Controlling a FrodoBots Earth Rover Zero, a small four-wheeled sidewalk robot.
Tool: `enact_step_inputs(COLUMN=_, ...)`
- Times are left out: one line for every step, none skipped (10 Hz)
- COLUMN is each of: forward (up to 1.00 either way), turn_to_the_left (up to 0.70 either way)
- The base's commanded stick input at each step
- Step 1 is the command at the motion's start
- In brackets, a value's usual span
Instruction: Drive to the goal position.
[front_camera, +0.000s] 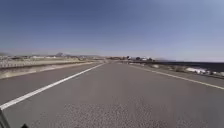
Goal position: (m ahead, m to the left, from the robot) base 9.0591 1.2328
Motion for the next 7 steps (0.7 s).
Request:
enact_step_inputs(forward=1.00, turn_to_the_left=0.00)
enact_step_inputs(forward=1.00, turn_to_the_left=0.00)
enact_step_inputs(forward=1.00, turn_to_the_left=0.00)
enact_step_inputs(forward=1.00, turn_to_the_left=0.00)
enact_step_inputs(forward=1.00, turn_to_the_left=0.00)
enact_step_inputs(forward=1.00, turn_to_the_left=0.00)
enact_step_inputs(forward=1.00, turn_to_the_left=0.00)
